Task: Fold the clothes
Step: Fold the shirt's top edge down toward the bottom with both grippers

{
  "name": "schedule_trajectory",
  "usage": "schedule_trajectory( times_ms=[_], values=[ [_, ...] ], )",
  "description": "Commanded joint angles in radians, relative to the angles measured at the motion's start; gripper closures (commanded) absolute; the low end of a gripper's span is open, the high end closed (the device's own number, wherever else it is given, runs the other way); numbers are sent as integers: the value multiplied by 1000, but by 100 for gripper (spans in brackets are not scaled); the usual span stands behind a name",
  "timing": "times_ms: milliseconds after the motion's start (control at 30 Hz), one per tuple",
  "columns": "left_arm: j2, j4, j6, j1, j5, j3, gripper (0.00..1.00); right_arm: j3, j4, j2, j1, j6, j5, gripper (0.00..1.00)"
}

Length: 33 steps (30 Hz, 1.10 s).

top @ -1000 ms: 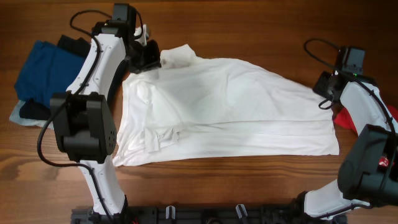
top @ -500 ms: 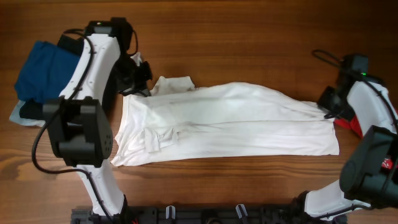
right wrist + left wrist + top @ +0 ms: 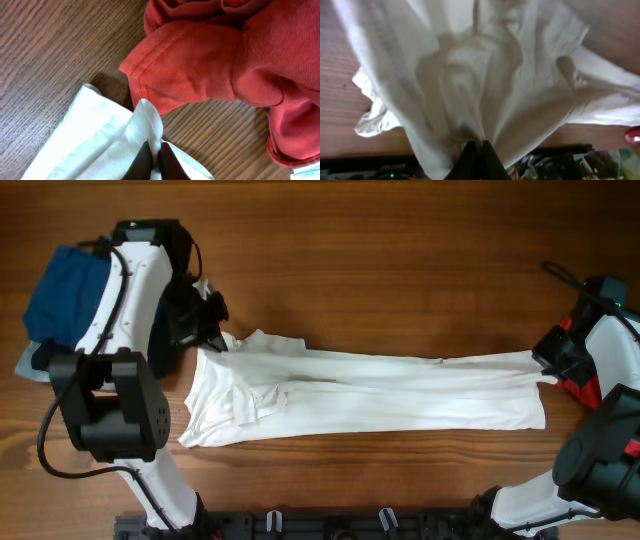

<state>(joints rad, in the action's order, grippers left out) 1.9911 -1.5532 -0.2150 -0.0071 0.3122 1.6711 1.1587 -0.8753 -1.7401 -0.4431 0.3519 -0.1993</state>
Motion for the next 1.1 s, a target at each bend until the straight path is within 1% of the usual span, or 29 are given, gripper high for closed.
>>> schedule_trajectory(
  times_ms=[0,167,233,400,500,600,800,900,1067],
  values=[
    [-23,-17,28,0,5,-93,96,19,-1,24,0,14,25,96],
    [-38,16,28,-1,8,-219,96,18,0,24,2,3,51,96],
    [-69,19,28,-1,16,-255,96,18,3,23,13,-10,51,96],
    [-149,14,24,-2,8,-265,96,18,2,23,22,-11,53,96],
    [-154,15,24,-2,0,-265,96,17,2,23,26,-12,58,96],
    [-154,23,-3,-2,-6,-283,96,17,1,23,26,-12,60,96],
    [-155,29,28,-2,12,-349,96,11,4,23,26,-12,63,96],
    [-155,84,24,-2,12,-420,96,11,5,23,26,-12,63,95],
    [-155,222,-29,-2,12,-594,96,11,7,22,26,-12,66,95]
  ],
)
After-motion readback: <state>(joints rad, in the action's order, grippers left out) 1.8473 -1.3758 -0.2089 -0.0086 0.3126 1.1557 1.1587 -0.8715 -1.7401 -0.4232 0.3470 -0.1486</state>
